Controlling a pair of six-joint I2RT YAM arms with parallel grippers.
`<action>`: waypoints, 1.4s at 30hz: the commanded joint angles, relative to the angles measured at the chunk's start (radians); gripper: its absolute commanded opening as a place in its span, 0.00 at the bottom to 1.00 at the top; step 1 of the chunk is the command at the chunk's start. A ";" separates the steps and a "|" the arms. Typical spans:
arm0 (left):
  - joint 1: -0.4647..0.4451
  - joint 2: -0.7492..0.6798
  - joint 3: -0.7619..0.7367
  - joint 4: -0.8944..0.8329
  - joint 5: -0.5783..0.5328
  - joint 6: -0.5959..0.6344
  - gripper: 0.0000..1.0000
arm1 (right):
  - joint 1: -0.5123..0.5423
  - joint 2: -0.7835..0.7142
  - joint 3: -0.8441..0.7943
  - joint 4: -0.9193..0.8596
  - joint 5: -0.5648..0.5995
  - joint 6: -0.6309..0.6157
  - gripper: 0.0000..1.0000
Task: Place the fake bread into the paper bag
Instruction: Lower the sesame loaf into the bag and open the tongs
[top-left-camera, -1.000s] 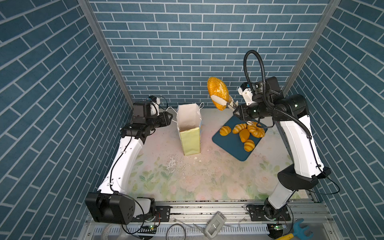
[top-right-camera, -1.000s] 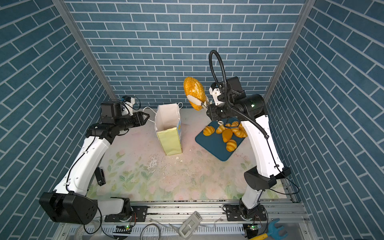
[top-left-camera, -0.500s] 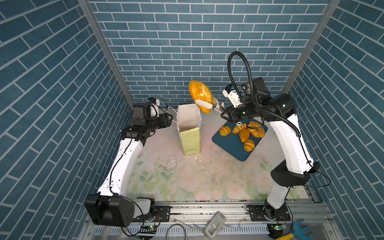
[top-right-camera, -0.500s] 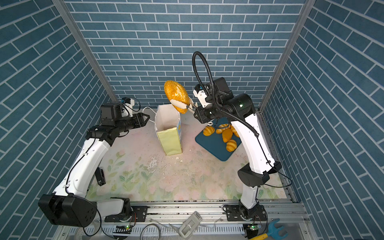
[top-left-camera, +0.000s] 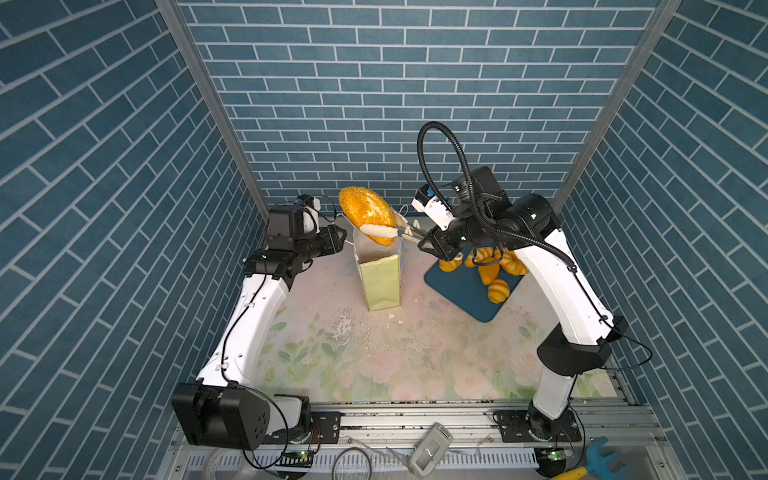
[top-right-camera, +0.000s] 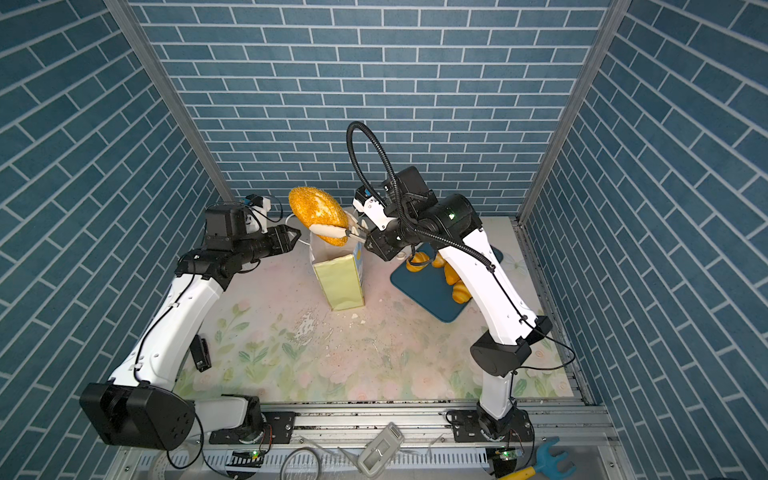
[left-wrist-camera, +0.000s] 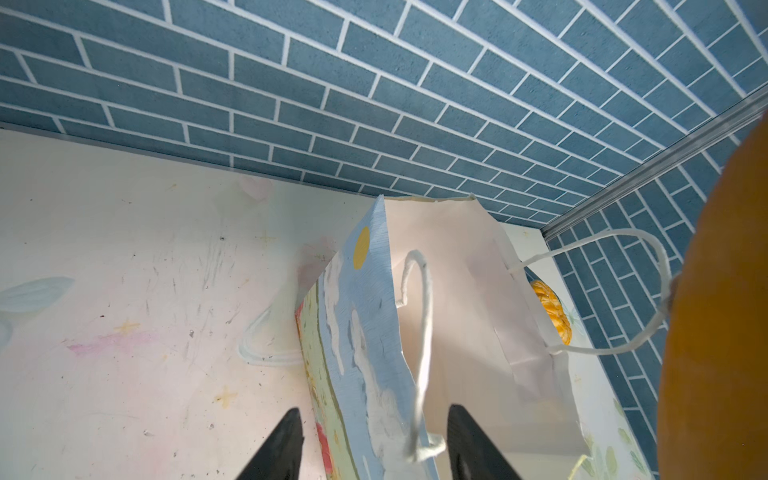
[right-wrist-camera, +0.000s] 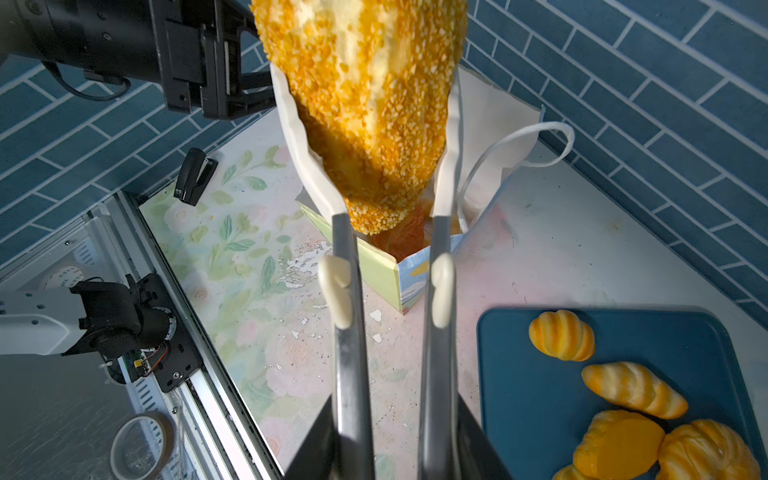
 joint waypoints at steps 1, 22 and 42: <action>-0.004 0.010 0.004 0.013 -0.008 0.007 0.51 | 0.002 0.013 0.012 0.099 -0.021 -0.031 0.31; -0.004 0.021 0.019 0.022 -0.007 0.012 0.22 | 0.015 -0.078 -0.343 0.312 0.096 0.085 0.33; -0.004 0.004 0.002 0.026 0.002 -0.003 0.22 | 0.016 -0.161 -0.484 0.348 0.172 0.115 0.45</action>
